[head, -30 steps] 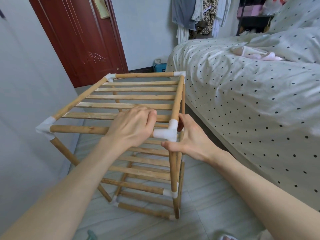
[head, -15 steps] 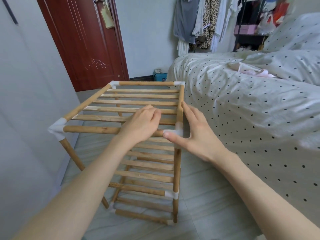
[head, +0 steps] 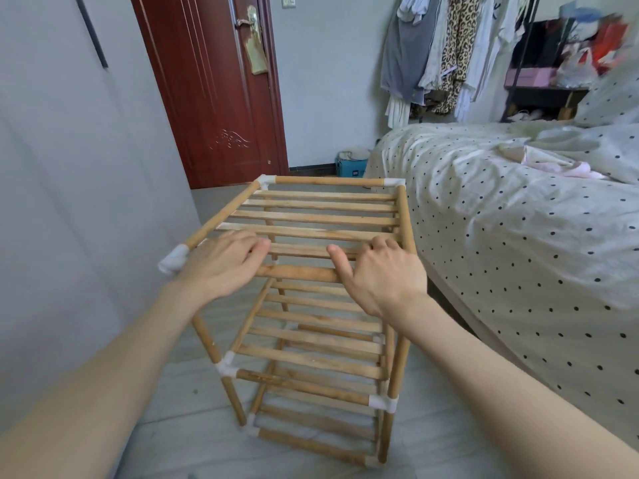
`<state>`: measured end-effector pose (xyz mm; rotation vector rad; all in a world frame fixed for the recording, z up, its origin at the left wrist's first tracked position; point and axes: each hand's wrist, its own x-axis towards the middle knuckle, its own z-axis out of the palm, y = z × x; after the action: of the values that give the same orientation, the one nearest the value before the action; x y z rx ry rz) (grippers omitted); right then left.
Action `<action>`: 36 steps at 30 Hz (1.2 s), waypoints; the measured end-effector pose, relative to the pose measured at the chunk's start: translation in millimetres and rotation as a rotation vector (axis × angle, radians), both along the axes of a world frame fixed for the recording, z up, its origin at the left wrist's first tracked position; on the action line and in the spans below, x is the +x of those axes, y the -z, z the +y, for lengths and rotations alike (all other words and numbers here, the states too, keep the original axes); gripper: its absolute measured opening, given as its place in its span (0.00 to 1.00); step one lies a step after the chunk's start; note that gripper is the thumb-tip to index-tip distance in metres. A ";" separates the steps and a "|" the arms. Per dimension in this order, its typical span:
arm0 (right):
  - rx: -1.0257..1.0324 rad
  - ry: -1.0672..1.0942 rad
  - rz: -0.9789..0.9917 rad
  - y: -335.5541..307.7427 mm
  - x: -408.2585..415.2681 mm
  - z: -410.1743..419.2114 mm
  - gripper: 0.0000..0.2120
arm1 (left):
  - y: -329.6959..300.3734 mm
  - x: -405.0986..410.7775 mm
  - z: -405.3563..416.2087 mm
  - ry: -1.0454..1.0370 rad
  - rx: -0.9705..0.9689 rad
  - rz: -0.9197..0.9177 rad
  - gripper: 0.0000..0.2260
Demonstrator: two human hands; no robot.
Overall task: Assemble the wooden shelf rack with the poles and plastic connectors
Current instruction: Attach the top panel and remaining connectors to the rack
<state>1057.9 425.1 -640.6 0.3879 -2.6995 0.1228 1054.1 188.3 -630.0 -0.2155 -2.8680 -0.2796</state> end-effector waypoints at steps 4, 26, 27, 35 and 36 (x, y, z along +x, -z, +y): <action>0.018 -0.026 -0.096 -5.0 -17.3 22.1 0.38 | -2.0 4.4 4.3 0.047 -0.003 0.015 0.26; 0.096 -0.162 -0.099 -11.2 -53.1 34.0 0.40 | 7.7 0.4 -6.1 0.001 -0.068 0.121 0.35; 0.091 -0.165 -0.098 -11.2 -53.6 34.1 0.39 | 7.8 0.5 -5.7 0.004 -0.062 0.133 0.33; 0.066 -0.142 -0.092 -11.6 -55.3 34.1 0.38 | 8.5 0.3 -2.8 -0.020 -0.056 0.159 0.28; 0.063 -0.135 -0.082 -11.4 -55.1 35.3 0.39 | 7.2 0.9 -1.1 -0.037 -0.058 0.135 0.28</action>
<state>1002.7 460.4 -629.2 0.5976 -2.7617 0.0937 1055.0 187.2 -637.2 -0.1843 -2.7451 -0.1686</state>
